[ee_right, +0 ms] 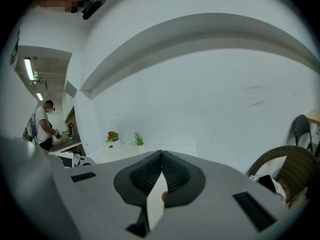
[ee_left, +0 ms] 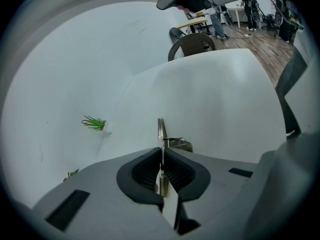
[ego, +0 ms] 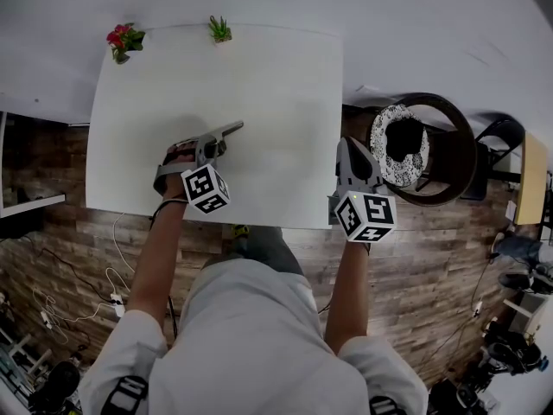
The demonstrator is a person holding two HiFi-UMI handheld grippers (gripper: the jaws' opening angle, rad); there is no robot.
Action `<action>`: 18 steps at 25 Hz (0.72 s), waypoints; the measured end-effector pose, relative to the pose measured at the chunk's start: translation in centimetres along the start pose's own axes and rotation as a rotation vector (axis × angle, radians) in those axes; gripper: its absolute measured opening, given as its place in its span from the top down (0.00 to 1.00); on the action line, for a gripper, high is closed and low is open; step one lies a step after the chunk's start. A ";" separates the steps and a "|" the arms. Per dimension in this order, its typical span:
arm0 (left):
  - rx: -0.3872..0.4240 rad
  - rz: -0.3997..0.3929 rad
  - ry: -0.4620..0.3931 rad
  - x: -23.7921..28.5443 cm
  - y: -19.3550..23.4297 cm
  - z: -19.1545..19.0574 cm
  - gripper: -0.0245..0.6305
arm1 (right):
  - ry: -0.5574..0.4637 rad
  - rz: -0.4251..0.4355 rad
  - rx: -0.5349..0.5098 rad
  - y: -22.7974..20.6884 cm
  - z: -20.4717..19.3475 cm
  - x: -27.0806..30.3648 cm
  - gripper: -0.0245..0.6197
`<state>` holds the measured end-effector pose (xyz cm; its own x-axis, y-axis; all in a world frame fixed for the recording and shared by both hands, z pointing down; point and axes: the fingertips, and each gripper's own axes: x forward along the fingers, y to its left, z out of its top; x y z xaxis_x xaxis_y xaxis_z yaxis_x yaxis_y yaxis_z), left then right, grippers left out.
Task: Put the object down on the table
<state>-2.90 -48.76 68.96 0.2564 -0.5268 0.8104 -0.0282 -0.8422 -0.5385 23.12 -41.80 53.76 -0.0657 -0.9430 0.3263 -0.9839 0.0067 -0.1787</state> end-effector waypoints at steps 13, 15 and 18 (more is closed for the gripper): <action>0.031 -0.067 0.035 0.2 -2.5 0.0 0.87 | 0.002 -0.019 0.006 -1.1 -0.4 -1.8 0.95; 0.030 -0.079 0.042 0.1 -2.9 -0.1 0.85 | 0.001 -0.021 0.005 -1.2 -0.4 -2.1 0.95; 0.024 -0.089 0.040 0.1 -3.1 -0.1 0.85 | 0.001 -0.022 0.003 -1.2 -0.5 -2.4 0.95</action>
<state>-2.86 -46.24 70.68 0.2181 -0.4547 0.8635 0.0165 -0.8830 -0.4691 24.35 -39.38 53.66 -0.0444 -0.9425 0.3312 -0.9846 -0.0148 -0.1740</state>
